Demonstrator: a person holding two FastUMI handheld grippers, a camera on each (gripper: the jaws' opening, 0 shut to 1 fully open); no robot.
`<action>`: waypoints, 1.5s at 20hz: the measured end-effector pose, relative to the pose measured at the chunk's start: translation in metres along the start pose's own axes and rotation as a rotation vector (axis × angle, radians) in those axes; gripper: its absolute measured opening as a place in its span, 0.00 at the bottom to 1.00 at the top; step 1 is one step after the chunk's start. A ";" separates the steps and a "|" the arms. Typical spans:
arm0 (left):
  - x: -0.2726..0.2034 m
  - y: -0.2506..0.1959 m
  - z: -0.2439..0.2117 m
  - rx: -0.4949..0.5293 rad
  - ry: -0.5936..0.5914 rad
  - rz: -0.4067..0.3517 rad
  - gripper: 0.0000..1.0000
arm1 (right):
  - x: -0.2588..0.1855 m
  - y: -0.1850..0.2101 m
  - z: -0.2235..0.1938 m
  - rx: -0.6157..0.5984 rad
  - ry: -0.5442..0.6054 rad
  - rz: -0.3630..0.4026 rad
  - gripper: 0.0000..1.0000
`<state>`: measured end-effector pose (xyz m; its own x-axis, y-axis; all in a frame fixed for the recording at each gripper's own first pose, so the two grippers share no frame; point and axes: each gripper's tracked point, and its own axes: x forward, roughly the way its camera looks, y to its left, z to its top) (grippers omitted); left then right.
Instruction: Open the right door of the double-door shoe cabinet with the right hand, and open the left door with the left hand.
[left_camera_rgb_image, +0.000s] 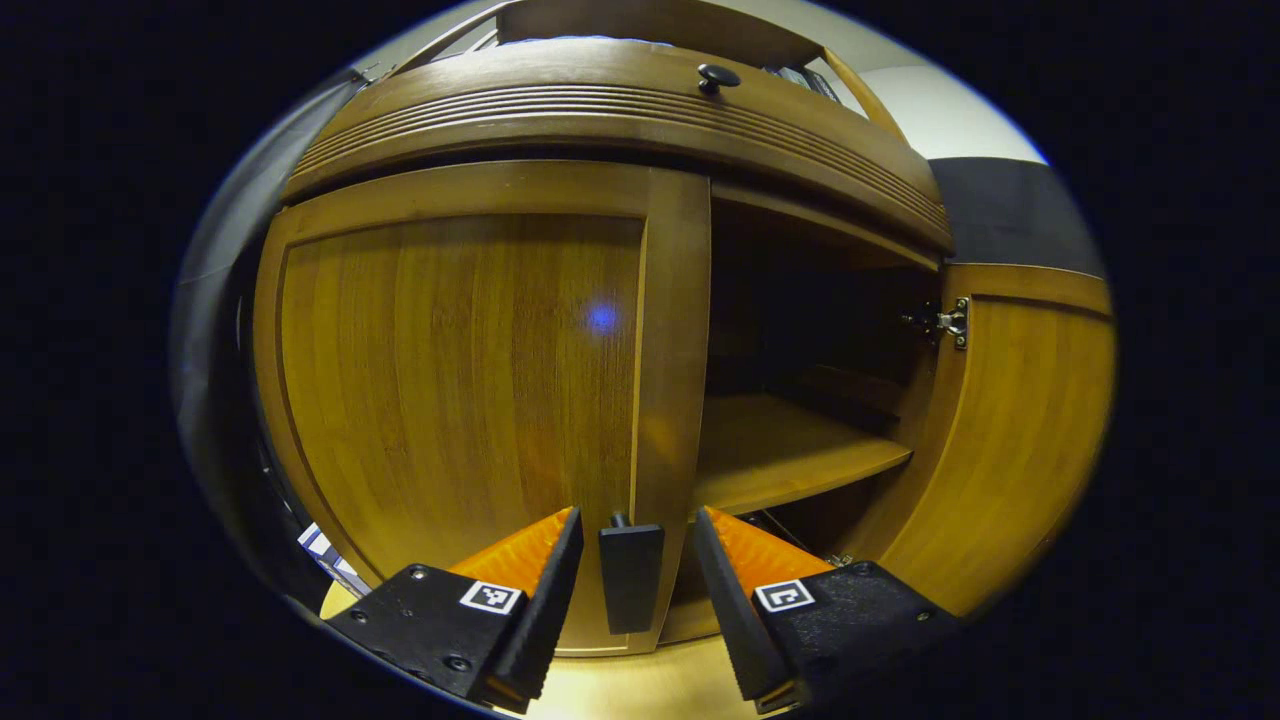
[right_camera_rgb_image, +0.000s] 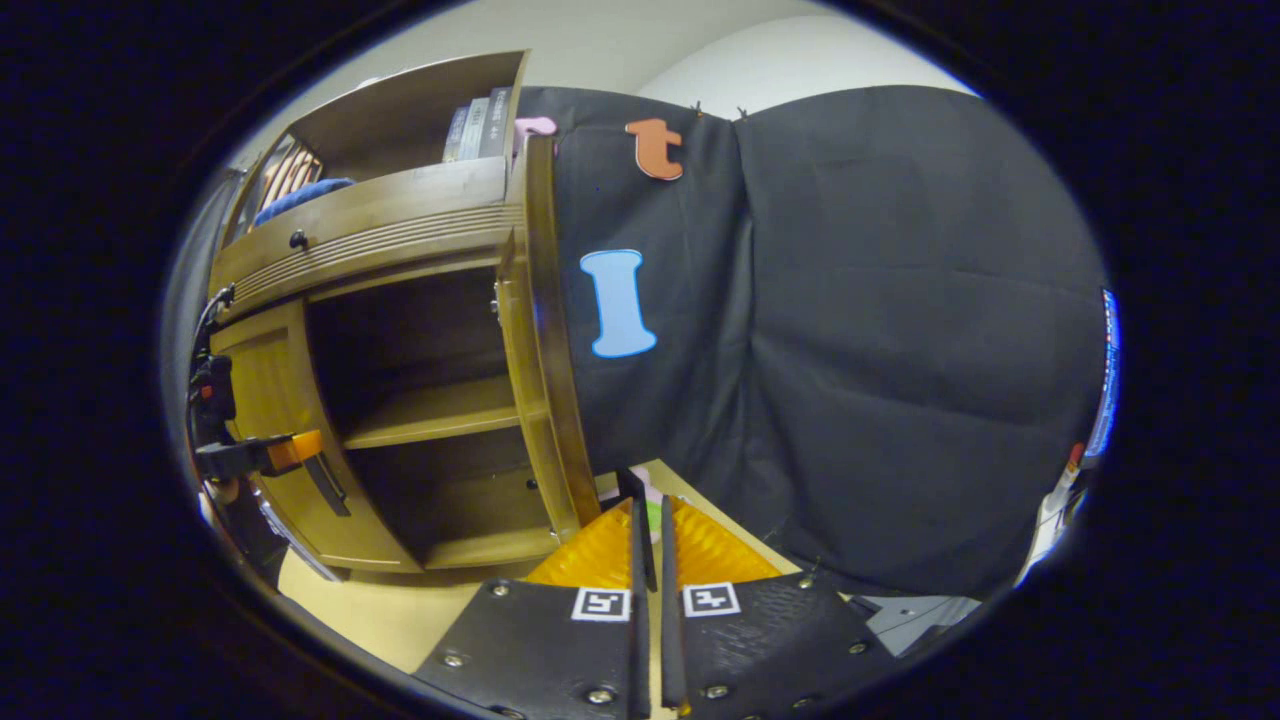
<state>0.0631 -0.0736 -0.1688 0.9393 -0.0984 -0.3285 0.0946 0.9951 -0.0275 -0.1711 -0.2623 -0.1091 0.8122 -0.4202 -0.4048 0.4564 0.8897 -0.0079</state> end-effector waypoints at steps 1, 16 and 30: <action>-0.001 0.000 -0.002 -0.001 0.005 0.008 0.63 | -0.001 0.002 0.001 -0.008 0.001 -0.001 0.05; 0.000 0.002 -0.003 -0.024 -0.015 0.029 0.33 | -0.012 0.003 0.002 0.015 -0.020 0.020 0.05; -0.025 0.004 -0.007 -0.070 -0.030 0.108 0.31 | -0.027 0.020 0.001 -0.002 -0.026 0.200 0.05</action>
<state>0.0374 -0.0675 -0.1672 0.9523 0.0099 -0.3051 -0.0295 0.9978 -0.0598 -0.1838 -0.2334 -0.0971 0.8958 -0.2397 -0.3744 0.2843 0.9563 0.0681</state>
